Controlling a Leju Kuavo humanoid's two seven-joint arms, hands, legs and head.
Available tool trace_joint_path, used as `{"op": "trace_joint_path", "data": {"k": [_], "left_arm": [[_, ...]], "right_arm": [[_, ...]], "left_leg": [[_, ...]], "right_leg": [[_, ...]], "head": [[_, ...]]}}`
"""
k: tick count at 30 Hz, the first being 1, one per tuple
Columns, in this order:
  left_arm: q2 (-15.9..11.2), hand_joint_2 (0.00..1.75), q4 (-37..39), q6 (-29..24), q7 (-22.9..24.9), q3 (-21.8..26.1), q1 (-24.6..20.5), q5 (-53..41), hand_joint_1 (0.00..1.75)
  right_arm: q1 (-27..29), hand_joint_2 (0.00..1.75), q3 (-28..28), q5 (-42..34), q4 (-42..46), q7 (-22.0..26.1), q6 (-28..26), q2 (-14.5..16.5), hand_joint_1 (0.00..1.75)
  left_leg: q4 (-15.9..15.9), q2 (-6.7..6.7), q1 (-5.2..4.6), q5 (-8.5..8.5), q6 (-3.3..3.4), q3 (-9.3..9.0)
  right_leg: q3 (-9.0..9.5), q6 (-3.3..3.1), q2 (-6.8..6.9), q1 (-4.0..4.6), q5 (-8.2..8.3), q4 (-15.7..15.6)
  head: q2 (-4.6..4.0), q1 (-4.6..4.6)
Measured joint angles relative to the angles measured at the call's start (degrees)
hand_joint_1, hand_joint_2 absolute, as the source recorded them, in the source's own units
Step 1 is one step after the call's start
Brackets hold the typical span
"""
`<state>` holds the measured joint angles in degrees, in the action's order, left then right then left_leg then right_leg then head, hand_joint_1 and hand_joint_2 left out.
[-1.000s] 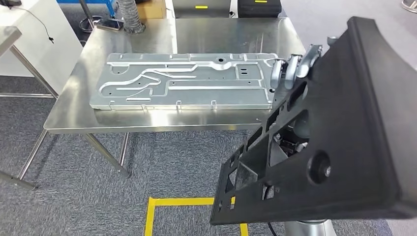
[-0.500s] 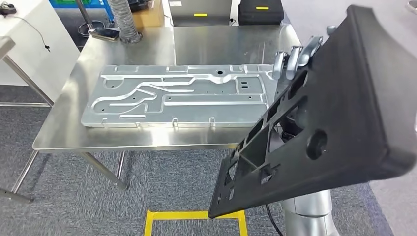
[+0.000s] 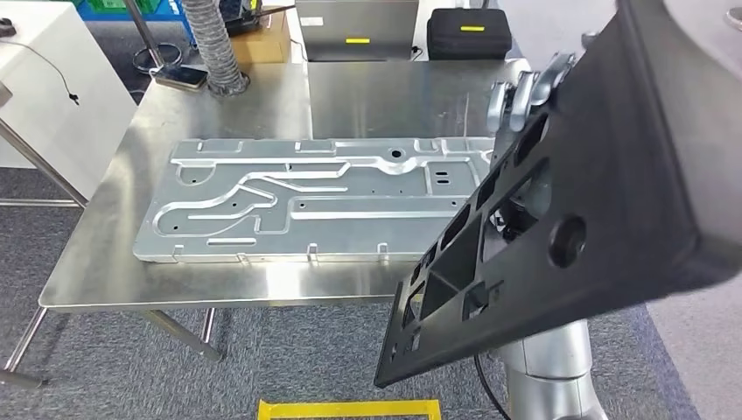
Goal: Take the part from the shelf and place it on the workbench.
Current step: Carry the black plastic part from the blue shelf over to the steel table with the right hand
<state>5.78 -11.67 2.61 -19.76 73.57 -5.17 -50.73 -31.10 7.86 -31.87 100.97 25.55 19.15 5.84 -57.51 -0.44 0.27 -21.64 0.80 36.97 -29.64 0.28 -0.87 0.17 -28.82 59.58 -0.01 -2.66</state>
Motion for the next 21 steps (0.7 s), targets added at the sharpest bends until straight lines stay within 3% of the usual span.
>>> {"op": "trace_joint_path", "data": {"k": [2,5,6,7,8,10,12,16,17,19,21], "left_arm": [[-0.02,0.0,0.0,0.11,-0.15,0.0,-0.09,-0.29,0.0],[-0.08,0.0,0.0,0.36,-0.3,-0.02,-0.09,-0.68,0.0],[-0.09,0.0,0.0,0.44,-0.31,-0.02,-0.06,-0.8,0.0],[-0.09,0.0,0.0,0.53,-0.32,-0.04,-0.05,-0.89,0.0],[-0.08,0.0,0.0,0.63,-0.32,-0.06,-0.05,-0.96,0.0],[-0.04,0.0,0.01,0.81,-0.33,-0.11,-0.1,-1.01,0.0],[0.01,0.0,0.01,0.9,-0.38,-0.14,-0.2,-1.04,0.0],[-0.01,0.0,0.01,0.89,-0.55,-0.15,-0.45,-0.94,0.0],[0.0,0.0,0.01,0.89,-0.59,-0.15,-0.54,-0.9,0.0],[0.03,0.0,0.01,0.89,-0.66,-0.15,-0.58,-0.74,0.0],[-0.01,0.0,0.0,0.89,-0.66,-0.13,-0.41,-0.57,0.0]], "right_arm": [[-1.58,1.75,-0.74,0.26,0.04,-0.47,-0.72,-0.21,1.75],[-3.83,1.75,-2.17,0.83,-0.03,-1.28,-2.06,-0.91,1.75],[-4.38,1.75,-2.58,0.94,-0.11,-1.53,-2.41,-1.22,1.75],[-4.95,1.75,-2.93,1.01,-0.23,-1.76,-2.65,-1.54,1.75],[-5.55,1.75,-3.27,1.06,-0.37,-1.94,-2.84,-1.89,1.75],[-6.72,1.75,-3.85,1.15,-0.85,-2.08,-2.98,-2.63,1.75],[-7.57,1.75,-4.38,1.36,-1.67,-2.14,-3.14,-3.36,1.75],[-9.05,1.75,-5.35,3.21,-3.59,-1.56,-4.39,-4.62,1.75],[-9.63,1.75,-5.55,4.48,-4.3,-1.33,-5.27,-4.86,1.75],[-10.68,1.75,-5.99,8.04,-6.36,-0.86,-7.59,-5.4,1.75],[-11.56,1.75,-6.36,11.76,-9.23,-0.67,-9.74,-6.16,1.75]], "left_leg": [[0.27,-0.04,0.16,-0.66,0.55,-1.11],[0.3,-0.06,0.16,-2.09,0.84,-2.56],[0.3,-0.1,0.16,-2.65,0.82,-3.18],[0.29,-0.15,0.16,-3.23,0.77,-3.91],[0.29,-0.19,0.16,-3.84,0.69,-4.73],[0.16,-0.21,0.08,-5.1,0.39,-6.16],[0.06,-0.21,-0.01,-6.07,-0.21,-6.96],[-1.99,-0.1,0.07,-6.58,-1.36,-6.71],[-4.36,-0.04,0.19,-7.08,-1.62,-5.45],[-11.43,0.05,0.42,-9.39,-2.19,-1.19],[-16.27,0.07,0.56,-11.49,-2.64,2.75]], "right_leg": [[-2.93,0.63,0.17,-0.18,-0.16,5.11],[-9.56,1.58,0.3,-0.55,-4.18,13.64],[-10.89,1.71,0.36,-0.63,-5.21,14.29],[-11.4,1.73,0.42,-0.69,-5.12,13.28],[-11.12,1.6,0.49,-0.72,-3.62,10.71],[-9.49,0.99,0.58,-0.56,2.53,3.34],[-8.53,0.12,0.6,-0.15,6.84,-1.02],[-7.24,-1.3,0.54,-0.24,6.8,-2.25],[-6.75,-1.59,0.54,-0.36,6.58,-2.44],[-6.03,-2.01,0.58,-0.38,5.95,-2.6],[-5.33,-2.05,0.53,-0.36,5.22,-2.54]], "head": [[0.0,0.01],[0.01,0.01],[0.0,0.01],[0.0,0.01],[0.0,0.01],[0.01,0.01],[0.01,0.0],[0.0,-0.03],[-0.01,-0.03],[-0.01,-0.03],[-0.01,-0.03]]}}
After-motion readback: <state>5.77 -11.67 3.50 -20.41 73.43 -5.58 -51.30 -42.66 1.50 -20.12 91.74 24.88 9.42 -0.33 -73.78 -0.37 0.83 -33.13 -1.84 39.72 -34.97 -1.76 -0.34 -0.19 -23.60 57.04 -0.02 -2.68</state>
